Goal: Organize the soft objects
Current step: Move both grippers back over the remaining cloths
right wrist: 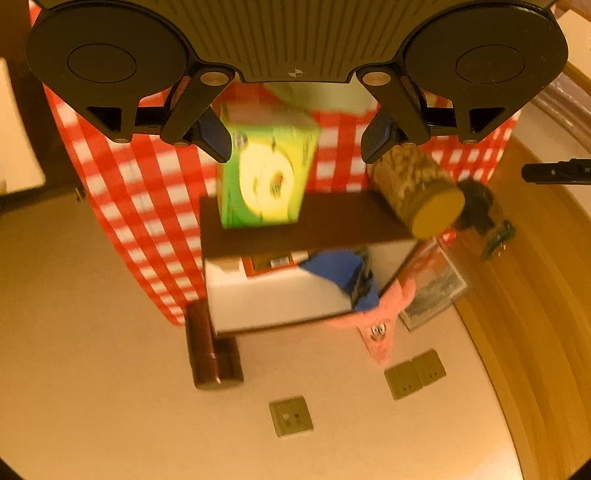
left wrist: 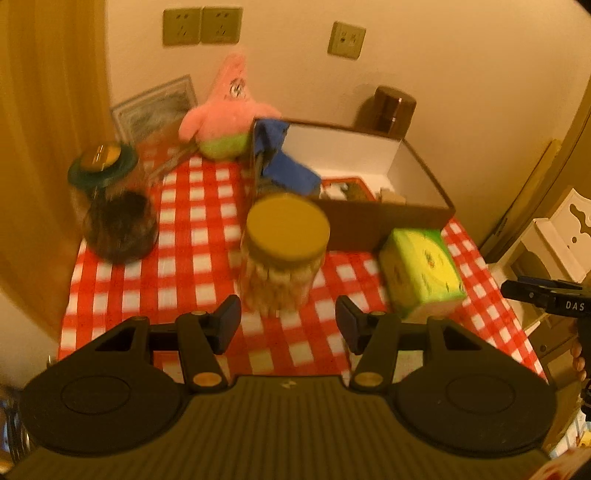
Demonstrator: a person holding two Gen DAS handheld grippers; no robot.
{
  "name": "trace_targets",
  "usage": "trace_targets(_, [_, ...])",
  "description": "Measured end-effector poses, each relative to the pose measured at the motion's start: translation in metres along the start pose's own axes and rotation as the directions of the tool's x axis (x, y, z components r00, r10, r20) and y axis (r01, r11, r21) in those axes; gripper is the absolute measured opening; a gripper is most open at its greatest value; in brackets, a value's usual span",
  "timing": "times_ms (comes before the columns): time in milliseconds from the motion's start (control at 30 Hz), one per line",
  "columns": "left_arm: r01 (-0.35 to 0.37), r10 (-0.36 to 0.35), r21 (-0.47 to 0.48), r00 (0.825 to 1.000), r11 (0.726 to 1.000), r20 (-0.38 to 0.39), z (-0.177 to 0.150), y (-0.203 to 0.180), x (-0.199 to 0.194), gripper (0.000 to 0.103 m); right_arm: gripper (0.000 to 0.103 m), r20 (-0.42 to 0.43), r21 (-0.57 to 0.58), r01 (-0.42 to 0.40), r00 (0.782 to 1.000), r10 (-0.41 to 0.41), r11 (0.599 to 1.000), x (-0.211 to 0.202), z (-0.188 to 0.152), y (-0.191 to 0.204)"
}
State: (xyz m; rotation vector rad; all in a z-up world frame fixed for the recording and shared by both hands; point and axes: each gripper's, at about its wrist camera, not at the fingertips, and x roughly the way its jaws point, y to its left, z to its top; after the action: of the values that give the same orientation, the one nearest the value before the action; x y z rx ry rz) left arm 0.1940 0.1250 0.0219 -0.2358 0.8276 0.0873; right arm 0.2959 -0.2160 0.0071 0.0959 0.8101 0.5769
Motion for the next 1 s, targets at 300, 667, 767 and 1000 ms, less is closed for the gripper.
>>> trace_targets(300, [-0.023,0.021,-0.027,0.998,0.999,-0.065,-0.058,-0.004,-0.005,0.054,0.077,-0.106,0.032,0.037,0.994,-0.033,0.999,-0.008,-0.054,-0.005])
trace_targets(667, [-0.036,0.029,-0.042,0.989,0.998,-0.145,-0.101,-0.008,0.002,0.054,0.077,-0.201,-0.068,0.030,0.979,-0.043,0.997,-0.007,-0.106,0.019])
trace_targets(767, [-0.045,0.039,-0.034,0.987,0.998,-0.156,-0.109,-0.008,0.006,0.054,0.077,-0.207,-0.132,0.027,0.977,-0.055,0.991,-0.001,-0.117,0.031])
trace_targets(1000, [-0.048,0.041,-0.033,0.982,0.998,-0.185,-0.121,-0.010,0.013,0.054,0.077,-0.237,-0.192,0.006,0.970,-0.052,0.981,0.018,-0.132,0.047])
